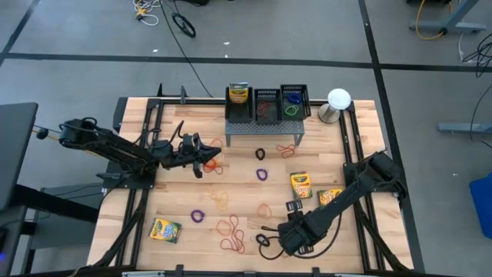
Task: Sort rubber bands into baskets
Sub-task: Put the red rubber band into the middle black basket on the shelf
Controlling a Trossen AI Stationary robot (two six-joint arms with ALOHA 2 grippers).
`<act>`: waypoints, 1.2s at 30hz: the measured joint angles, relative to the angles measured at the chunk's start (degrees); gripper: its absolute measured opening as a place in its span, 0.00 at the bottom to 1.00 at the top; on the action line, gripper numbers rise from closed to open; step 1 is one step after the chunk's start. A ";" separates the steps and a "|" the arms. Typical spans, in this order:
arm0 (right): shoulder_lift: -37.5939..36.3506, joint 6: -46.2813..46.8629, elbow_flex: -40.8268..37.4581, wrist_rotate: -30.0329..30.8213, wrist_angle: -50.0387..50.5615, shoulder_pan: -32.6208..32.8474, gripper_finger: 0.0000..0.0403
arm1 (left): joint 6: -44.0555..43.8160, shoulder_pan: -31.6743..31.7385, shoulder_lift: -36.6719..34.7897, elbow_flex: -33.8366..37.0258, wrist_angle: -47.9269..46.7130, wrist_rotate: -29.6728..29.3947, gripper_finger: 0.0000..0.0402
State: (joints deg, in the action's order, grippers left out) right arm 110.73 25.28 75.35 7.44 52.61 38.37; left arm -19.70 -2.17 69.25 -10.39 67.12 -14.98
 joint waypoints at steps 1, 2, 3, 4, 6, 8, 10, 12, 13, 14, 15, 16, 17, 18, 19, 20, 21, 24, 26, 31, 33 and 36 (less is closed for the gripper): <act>0.07 0.00 0.00 0.00 -0.03 -0.37 0.41 | 0.00 0.00 0.00 0.00 0.00 -0.02 0.04; 0.07 0.00 0.00 0.00 -0.05 -0.77 0.41 | 0.00 0.00 0.00 0.00 -0.03 0.00 0.04; 0.07 0.00 0.00 0.02 -0.05 -1.23 0.41 | 0.00 0.00 0.00 0.00 -0.01 0.00 0.04; 0.07 0.00 0.00 0.02 -0.02 -1.71 0.41 | 0.00 0.00 0.00 0.00 -0.01 -0.02 0.04; 0.07 -0.07 0.00 -0.48 0.39 -2.54 0.41 | 0.00 0.00 0.00 0.00 -0.04 0.00 0.04; 0.16 -0.53 -0.11 -2.59 0.51 -3.52 0.41 | 0.00 0.00 0.00 0.00 -0.03 -0.01 0.04; 0.53 -0.96 -0.91 -4.49 -0.15 -4.37 0.41 | 0.00 0.00 0.00 0.00 -0.03 -0.01 0.04; 0.62 -1.57 -2.27 -5.41 -0.33 -4.80 0.41 | 0.00 0.00 0.00 0.00 -0.06 0.00 0.04; 0.62 -1.77 -2.97 -6.10 -1.15 -4.96 0.41 | 0.00 0.00 0.00 0.00 -0.03 -0.02 0.04; 0.65 -1.86 -3.66 -6.65 -2.16 -5.08 0.40 | 0.00 0.00 0.00 0.00 -0.02 -0.01 0.04; 0.68 -1.96 -4.18 -7.26 -2.45 -5.21 0.39 | 0.00 0.00 0.00 0.00 -0.03 0.00 0.04; 0.62 -1.97 -4.46 -7.67 -2.78 -5.25 0.37 | 0.00 0.00 0.00 0.00 -0.07 -0.01 0.04; 0.60 -1.99 -4.54 -7.86 -2.89 -5.25 0.35 | 0.00 0.00 0.00 0.00 -0.06 -0.02 0.04; 0.60 -2.24 -4.62 -8.00 -3.13 -5.25 0.32 | 0.00 0.00 0.00 0.00 -0.02 0.00 0.04; 0.58 -2.50 -4.66 -8.00 -3.46 -5.27 0.29 | 0.00 0.00 0.00 0.00 -0.01 0.00 0.04; 0.56 -2.85 -4.69 -7.95 -3.78 -5.28 0.25 | 0.00 0.00 0.00 0.00 -0.06 -0.02 0.04; 0.56 -3.20 -4.73 -7.84 -4.10 -5.27 0.21 | 0.00 0.00 0.00 0.00 -0.06 -0.01 0.04; 0.56 -4.28 -4.79 -7.56 -4.82 -5.29 0.09 | 0.00 0.00 -0.02 0.00 -0.08 -0.02 0.04; 0.53 -5.07 -4.74 -7.52 -5.23 -5.32 0.03 | 0.00 0.00 0.00 0.00 -0.03 0.00 0.04; 0.66 -4.46 -1.79 -7.52 -6.56 -5.03 0.04 | 0.00 0.00 0.00 0.00 -0.06 0.00 0.04; 0.73 -4.13 -0.50 -7.39 -5.87 -4.70 0.03 | 0.00 0.00 0.00 0.00 -0.03 0.00 0.04; 0.62 -4.86 2.42 -4.81 -4.71 -4.10 0.01 | 0.00 0.00 0.00 0.00 -0.06 -0.01 0.04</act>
State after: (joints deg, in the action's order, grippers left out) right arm 111.35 20.42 77.77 2.64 47.89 34.27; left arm -19.70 -2.17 69.25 -10.39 67.07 -14.99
